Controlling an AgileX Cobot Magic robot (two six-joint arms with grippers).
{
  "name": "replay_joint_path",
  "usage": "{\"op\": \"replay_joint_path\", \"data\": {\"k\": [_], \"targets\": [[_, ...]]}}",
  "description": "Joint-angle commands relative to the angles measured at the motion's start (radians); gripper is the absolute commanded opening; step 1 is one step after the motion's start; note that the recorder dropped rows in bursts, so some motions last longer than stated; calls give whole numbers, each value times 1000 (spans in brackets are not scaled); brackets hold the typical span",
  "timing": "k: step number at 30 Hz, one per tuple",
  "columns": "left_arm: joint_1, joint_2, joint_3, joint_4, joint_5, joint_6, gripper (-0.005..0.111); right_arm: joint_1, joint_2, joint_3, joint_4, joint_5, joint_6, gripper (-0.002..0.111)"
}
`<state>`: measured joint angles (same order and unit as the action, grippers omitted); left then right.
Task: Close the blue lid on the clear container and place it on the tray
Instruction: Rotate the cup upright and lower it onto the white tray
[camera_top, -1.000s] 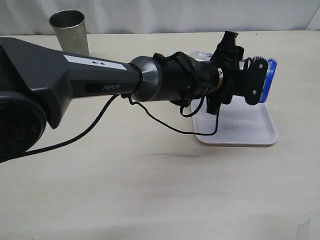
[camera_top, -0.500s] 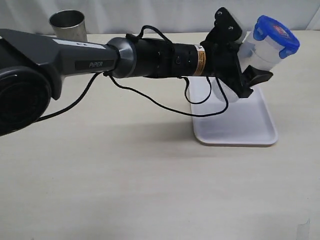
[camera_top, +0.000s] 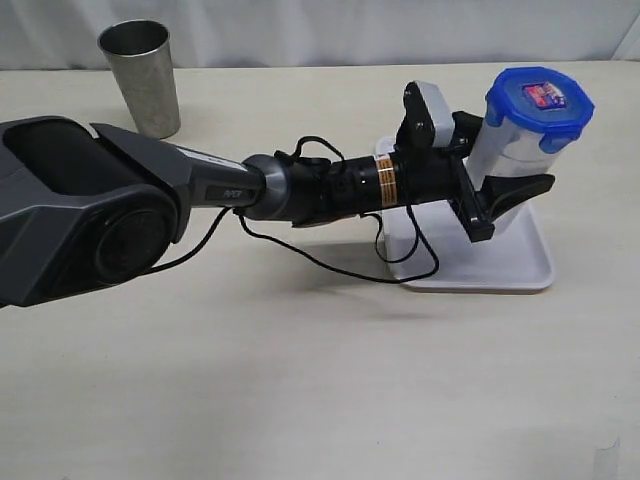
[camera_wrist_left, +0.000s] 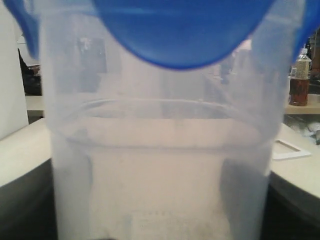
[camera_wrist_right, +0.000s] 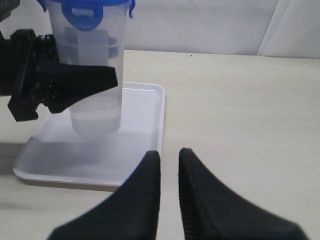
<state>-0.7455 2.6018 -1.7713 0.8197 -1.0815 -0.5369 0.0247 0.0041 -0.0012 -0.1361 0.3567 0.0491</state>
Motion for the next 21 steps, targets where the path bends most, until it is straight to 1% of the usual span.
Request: {"op": "replay_joint_path", "data": {"k": [1, 3, 11, 16, 21], "targets": [[1, 31, -8, -101, -48, 16, 0, -7, -4, 1, 1, -7, 2, 14], [1, 41, -8, -127, -48, 18, 0, -7, -4, 1, 1, -7, 2, 14], [1, 43, -8, -132, -3, 18, 0, -7, -4, 1, 1, -7, 2, 14], [1, 45, -8, -132, 63, 12, 0, -7, -4, 1, 1, -7, 2, 14], [1, 47, -8, -132, 14, 12, 0, -7, -4, 1, 1, -7, 2, 14]]}}
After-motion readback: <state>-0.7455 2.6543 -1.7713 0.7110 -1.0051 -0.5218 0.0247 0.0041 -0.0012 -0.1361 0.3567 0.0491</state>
